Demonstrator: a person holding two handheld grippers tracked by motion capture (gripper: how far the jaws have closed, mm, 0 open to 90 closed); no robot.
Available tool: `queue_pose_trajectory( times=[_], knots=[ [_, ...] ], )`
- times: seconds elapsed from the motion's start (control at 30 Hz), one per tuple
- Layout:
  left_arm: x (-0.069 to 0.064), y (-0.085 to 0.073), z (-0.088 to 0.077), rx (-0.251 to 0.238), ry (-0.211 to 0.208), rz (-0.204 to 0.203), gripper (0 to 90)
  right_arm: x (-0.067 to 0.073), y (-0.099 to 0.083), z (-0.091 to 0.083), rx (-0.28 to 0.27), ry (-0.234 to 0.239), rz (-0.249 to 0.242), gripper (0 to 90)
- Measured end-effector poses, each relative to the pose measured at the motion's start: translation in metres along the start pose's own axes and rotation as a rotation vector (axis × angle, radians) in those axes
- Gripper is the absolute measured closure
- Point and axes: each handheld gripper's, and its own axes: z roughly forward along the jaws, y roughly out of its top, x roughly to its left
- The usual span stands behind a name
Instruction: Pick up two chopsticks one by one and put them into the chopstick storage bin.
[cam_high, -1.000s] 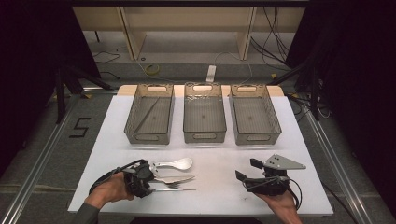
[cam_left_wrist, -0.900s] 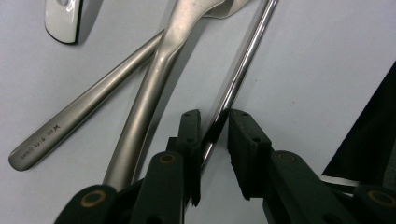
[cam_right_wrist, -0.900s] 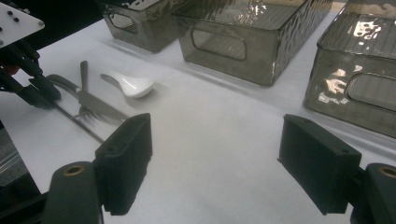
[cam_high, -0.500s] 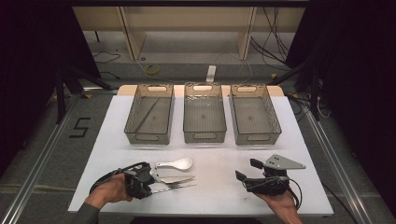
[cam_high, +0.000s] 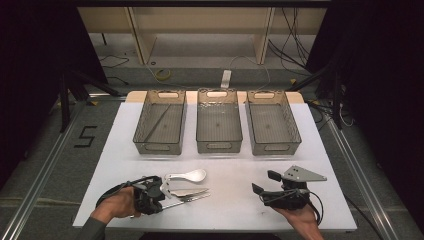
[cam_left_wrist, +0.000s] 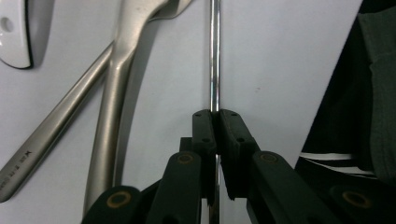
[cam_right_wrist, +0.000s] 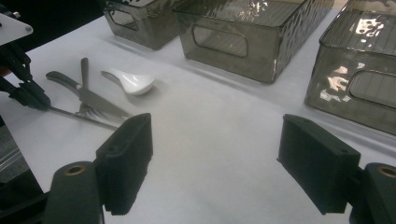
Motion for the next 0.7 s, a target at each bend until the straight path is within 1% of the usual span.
queue_pose_trajectory(
  times=[0.27, 0.3, 0.37, 0.53, 0.57, 0.6, 0.63, 0.7],
  knots=[
    [-0.005, 0.004, -0.008, -0.05, -0.039, -0.008, 84.7, 0.0, 0.0, 0.0, 0.001, 0.001, -0.002, 27.8],
    [-0.005, 0.004, -0.009, -0.051, -0.047, 0.004, 84.8, 0.0, 0.0, 0.0, 0.0, 0.0, -0.001, 27.8],
    [-0.008, 0.006, -0.011, -0.071, -0.051, 0.012, 84.7, 0.0, 0.0, 0.0, 0.0, -0.001, -0.001, 27.8],
    [-0.016, 0.015, -0.021, -0.142, -0.076, 0.037, 84.8, 0.0, 0.0, 0.0, 0.0, -0.002, 0.0, 27.8],
    [-0.017, 0.017, -0.022, -0.153, -0.074, 0.041, 84.7, -0.001, 0.0, 0.0, -0.001, -0.002, -0.002, 27.8],
    [-0.018, 0.018, -0.023, -0.171, -0.071, 0.027, 84.7, -0.001, 0.0, 0.0, -0.002, -0.002, -0.002, 27.8],
    [-0.018, 0.019, -0.025, -0.179, -0.063, 0.029, 84.7, -0.001, 0.0, -0.001, -0.001, -0.002, 0.0, 27.8],
    [-0.016, 0.02, -0.028, -0.211, -0.048, 0.006, 84.7, 0.0, 0.0, -0.001, -0.003, -0.002, 0.001, 27.8]
  ],
)
